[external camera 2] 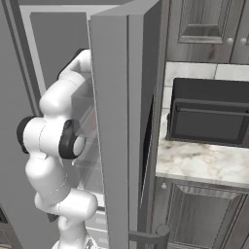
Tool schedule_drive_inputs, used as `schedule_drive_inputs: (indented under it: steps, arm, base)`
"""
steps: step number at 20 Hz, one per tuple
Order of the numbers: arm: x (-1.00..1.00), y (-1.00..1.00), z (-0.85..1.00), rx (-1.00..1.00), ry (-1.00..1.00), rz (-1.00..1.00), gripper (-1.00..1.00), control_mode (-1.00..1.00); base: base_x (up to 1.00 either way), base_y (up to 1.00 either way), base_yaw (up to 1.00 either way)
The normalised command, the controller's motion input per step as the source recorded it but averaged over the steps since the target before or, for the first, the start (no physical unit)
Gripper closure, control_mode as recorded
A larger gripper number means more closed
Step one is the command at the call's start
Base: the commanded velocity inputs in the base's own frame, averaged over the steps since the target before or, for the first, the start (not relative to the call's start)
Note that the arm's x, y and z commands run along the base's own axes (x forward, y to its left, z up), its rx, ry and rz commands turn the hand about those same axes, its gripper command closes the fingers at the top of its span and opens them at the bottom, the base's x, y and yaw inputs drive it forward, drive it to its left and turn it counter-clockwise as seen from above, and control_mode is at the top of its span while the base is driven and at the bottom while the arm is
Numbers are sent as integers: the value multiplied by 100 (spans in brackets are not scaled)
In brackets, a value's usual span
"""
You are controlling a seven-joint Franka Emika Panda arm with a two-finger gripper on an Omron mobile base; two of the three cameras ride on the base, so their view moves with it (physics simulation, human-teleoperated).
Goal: Open the fridge, remove the pear, carrot, and fish, and place them on any counter.
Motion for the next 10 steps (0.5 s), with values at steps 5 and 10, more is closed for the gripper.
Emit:
schedule_drive_inputs:
  steps: [5, 10]
  arm:
    - [0, 0, -63, -10, -9, 0, 100, -100]
    - [0, 0, -90, -10, -17, 0, 100, -100]
  base:
    - [0, 0, 0]
    - [0, 0, 0]
